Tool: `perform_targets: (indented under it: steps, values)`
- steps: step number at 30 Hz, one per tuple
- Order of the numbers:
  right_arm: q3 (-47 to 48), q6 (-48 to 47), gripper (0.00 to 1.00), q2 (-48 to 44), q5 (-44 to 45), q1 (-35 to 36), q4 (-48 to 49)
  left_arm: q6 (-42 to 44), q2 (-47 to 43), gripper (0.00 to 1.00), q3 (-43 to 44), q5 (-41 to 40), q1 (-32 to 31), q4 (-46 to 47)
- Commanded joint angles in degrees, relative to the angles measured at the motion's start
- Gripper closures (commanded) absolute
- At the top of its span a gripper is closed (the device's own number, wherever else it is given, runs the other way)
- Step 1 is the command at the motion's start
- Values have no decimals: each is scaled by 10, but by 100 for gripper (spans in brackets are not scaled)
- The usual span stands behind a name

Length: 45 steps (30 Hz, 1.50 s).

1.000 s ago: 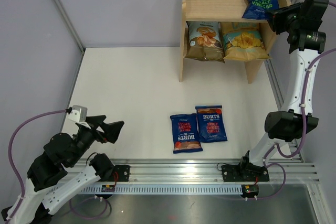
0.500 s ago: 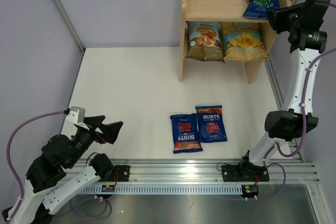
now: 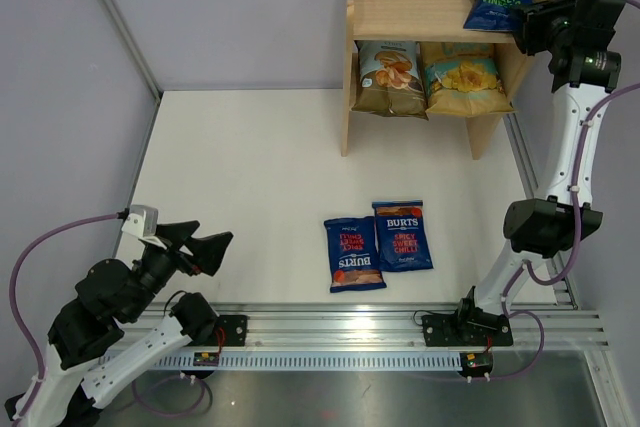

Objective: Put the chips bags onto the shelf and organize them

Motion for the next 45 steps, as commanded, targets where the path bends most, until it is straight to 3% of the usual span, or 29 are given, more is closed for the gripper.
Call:
perform_targets:
  steps: [1,6,12,17,22,25,28,32,35,38,40,45]
  values:
    - [4,-25,52,-27,6,-13,-30,0,3,1,-2,-8,-3,20]
    - [-13,-41,41,-44,-5,-31,-44,0,3,1,-2,-8,-3,20]
    - [-51,-52,38,-72,-14,-46,-37,1,27,1,5,-12,-3,17]
    - [-74,-68,22,-90,-24,-54,-35,-2,55,1,17,-15,-3,11]
    - [-110,-110,11,-144,-37,-62,-23,-62,111,1,16,21,-3,40]
    - [-180,-142,0,-204,-58,-68,14,-113,152,1,-19,51,-3,97]
    - [-304,-126,0,-279,-133,-99,86,-180,188,1,-64,76,-3,159]
    - [-541,-62,1,-374,-248,-111,214,-252,272,1,-123,155,-3,290]
    - [-699,38,1,-417,-358,-111,425,-286,333,1,-162,194,-3,365]
    - [-836,149,0,-442,-400,-109,599,-302,375,1,-178,217,-4,400]
    - [-858,101,1,-465,-382,-85,570,-303,416,1,-192,231,-5,422]
    - [-782,-151,1,-518,-274,55,291,-285,515,1,-195,262,-5,502]
